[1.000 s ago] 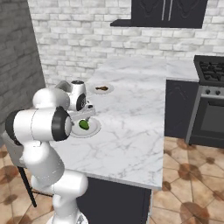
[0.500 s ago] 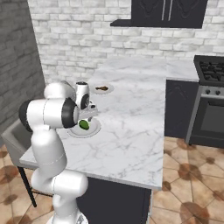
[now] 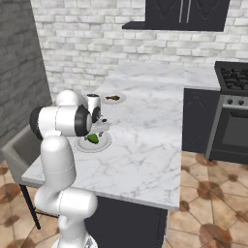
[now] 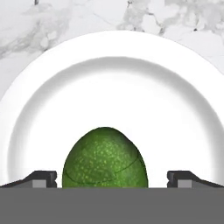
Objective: Transport the chicken drumstick and avocado to the fridge. Place the chicken drumstick on the rack containing meat and place the avocado on the rack containing the vegetable, ensuring meats and vegetables are on different racks.
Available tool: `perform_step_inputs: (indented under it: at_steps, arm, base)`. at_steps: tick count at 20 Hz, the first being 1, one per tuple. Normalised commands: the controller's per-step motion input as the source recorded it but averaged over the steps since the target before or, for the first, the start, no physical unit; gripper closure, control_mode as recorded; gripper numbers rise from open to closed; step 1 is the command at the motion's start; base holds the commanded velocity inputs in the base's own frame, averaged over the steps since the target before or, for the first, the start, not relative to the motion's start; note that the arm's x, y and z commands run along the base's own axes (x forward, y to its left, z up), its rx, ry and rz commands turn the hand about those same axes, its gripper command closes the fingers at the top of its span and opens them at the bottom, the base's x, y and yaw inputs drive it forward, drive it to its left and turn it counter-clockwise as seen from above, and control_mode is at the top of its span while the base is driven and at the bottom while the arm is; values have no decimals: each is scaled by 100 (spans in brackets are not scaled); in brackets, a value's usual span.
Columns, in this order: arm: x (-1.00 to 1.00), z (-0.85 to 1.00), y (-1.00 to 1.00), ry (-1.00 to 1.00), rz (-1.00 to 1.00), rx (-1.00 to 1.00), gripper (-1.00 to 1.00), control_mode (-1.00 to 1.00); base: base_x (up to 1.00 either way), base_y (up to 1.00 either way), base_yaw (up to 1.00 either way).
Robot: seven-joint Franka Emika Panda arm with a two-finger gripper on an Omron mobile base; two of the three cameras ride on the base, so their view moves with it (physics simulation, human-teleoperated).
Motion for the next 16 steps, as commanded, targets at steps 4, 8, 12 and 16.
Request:
perform_step_inputs:
  at_steps: [4, 8, 12, 16]
  arm:
    - [-10, -3, 0, 0, 0, 0, -100, -100]
    - [-23, 0, 0, 0, 0, 0, -100, -100]
    - [-24, -1, 0, 0, 0, 0, -100, -100]
    - [9, -32, 5, 2, 2, 0, -100, -100]
  base:
    - [0, 0, 0]
    - [0, 0, 0]
    - [0, 0, 0]
    - [0, 0, 0]
